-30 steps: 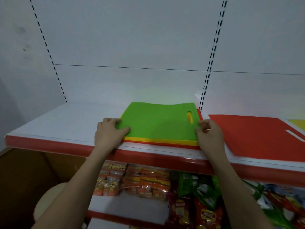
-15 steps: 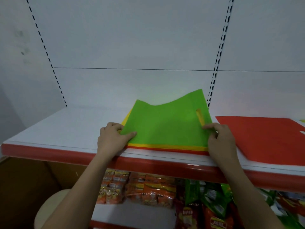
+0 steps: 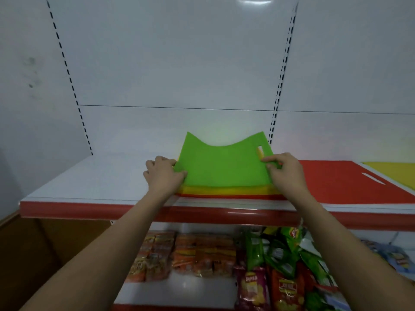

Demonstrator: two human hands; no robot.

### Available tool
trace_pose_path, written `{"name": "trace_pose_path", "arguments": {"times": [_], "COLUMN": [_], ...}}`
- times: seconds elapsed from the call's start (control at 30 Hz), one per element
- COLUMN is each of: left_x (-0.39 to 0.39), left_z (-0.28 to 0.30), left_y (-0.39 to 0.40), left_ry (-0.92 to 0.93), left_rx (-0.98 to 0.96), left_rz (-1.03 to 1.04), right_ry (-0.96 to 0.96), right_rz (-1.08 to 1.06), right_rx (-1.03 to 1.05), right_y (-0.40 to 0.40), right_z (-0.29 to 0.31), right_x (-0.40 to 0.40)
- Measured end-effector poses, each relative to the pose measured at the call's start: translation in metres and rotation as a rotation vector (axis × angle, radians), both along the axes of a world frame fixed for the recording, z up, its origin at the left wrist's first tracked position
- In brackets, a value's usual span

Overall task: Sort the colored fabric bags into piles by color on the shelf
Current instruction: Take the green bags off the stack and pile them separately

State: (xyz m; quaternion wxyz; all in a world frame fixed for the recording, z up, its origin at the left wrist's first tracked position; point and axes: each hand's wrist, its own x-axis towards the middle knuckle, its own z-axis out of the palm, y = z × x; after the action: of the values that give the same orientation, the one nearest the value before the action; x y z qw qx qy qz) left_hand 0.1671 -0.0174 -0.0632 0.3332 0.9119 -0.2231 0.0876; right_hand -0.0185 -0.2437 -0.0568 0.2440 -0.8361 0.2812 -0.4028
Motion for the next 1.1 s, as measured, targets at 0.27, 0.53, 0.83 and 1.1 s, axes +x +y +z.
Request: {"name": "trace_pose_path", "arguments": {"times": [0.27, 0.53, 0.83, 1.1], "left_x": [-0.027, -0.083, -0.185, -0.313], "left_z": [0.017, 0.012, 0.011, 0.002], "left_y": [0.028, 0.004, -0.062, -0.138], "left_ry": [0.577, 0.725, 0.682, 0.721], "left_rx": [-0.647, -0.609, -0.381, -0.366], "left_rz": [-0.484, -0.78, -0.91, -1.019], "right_ry": [-0.114, -0.098, -0.108, -0.093], "right_rz": [-0.015, -0.166, -0.349, -0.493], "right_rx": [0.285, 0.354, 0.354, 0.393], "right_y": [0.053, 0.08, 0.078, 0.041], "right_z": [0.024, 0.027, 0.029, 0.012], "right_x": [-0.064, -0.172, -0.299, -0.443]}}
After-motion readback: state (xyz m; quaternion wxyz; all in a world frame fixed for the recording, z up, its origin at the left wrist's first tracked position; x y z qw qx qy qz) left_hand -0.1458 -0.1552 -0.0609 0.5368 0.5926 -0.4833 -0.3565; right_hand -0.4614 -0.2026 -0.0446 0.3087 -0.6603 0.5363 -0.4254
